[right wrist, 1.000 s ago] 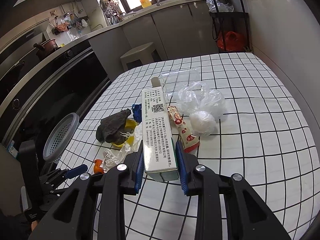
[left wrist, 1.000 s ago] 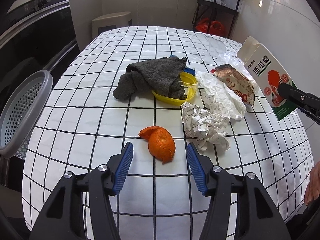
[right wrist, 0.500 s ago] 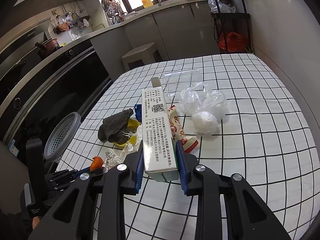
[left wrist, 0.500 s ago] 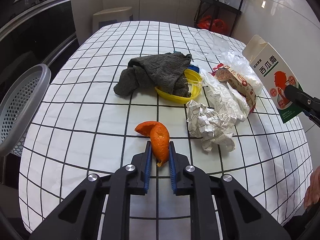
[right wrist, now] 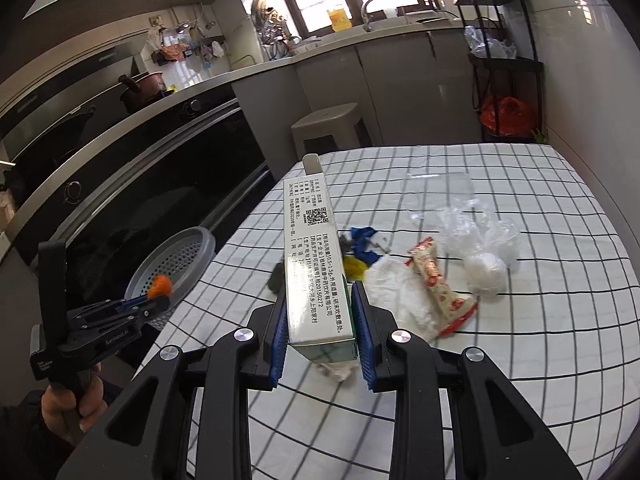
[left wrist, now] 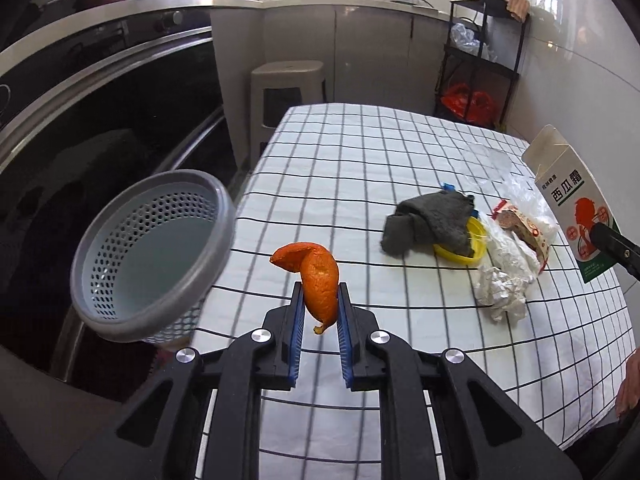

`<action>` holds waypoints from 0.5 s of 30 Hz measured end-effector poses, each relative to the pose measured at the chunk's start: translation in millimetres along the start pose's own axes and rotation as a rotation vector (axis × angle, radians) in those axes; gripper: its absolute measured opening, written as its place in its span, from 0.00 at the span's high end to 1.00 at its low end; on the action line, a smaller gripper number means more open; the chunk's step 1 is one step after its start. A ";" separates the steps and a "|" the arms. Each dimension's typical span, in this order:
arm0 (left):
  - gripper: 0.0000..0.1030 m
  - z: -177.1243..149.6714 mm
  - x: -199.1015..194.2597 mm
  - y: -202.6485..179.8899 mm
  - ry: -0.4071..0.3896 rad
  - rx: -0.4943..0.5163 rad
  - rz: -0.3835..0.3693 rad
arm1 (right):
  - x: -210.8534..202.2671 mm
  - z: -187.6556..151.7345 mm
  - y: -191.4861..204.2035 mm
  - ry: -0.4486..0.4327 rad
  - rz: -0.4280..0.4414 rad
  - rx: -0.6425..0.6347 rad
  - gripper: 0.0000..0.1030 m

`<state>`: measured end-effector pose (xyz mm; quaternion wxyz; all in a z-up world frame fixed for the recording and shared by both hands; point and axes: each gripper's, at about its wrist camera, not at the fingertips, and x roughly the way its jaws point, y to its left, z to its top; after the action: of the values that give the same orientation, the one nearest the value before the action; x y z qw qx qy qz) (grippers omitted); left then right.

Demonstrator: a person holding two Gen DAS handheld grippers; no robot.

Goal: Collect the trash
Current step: 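Carry the peel and carton to the grey basket and open both tools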

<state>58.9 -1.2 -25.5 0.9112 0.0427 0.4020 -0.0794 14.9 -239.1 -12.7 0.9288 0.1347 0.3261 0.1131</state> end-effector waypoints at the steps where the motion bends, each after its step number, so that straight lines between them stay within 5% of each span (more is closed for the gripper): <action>1: 0.85 0.8 -3.0 9.8 -0.002 -0.005 0.017 | 4.5 -0.1 11.8 0.006 0.014 -0.014 0.72; 9: 0.85 23.2 -25.6 110.3 -0.054 -0.065 0.179 | 68.1 14.0 114.9 0.055 0.189 -0.072 0.72; 15: 0.85 45.4 -14.6 172.5 -0.084 -0.148 0.256 | 129.8 28.2 182.5 0.100 0.231 -0.136 0.72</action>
<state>113.0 163.7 18.3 0.9306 0.0228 0.3594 0.0657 109.4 -34.1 -7.1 0.8992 0.1023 0.3458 0.2476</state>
